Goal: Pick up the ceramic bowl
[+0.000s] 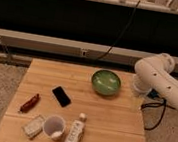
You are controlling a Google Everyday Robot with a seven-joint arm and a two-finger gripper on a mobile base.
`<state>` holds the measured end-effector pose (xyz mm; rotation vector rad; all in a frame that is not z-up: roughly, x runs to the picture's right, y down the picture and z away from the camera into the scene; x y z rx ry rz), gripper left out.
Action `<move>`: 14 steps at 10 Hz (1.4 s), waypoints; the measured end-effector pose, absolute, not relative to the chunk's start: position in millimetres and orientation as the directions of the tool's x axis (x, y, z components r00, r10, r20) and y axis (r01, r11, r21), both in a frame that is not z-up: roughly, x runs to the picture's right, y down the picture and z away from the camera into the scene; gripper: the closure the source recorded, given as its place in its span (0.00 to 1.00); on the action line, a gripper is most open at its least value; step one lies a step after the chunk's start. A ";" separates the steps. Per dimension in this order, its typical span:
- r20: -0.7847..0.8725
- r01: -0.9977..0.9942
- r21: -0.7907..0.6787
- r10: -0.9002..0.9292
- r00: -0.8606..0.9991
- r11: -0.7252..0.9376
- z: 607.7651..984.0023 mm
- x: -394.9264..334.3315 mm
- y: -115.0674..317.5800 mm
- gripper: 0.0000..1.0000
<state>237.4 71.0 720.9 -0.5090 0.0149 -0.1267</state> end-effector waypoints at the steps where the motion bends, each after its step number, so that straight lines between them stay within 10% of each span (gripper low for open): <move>1: 0.030 0.140 -0.481 -0.144 0.989 0.865 726.3 228.7 66.5 0.20; 14: 0.135 0.318 -0.435 -0.289 0.948 0.842 776.7 196.4 71.3 0.20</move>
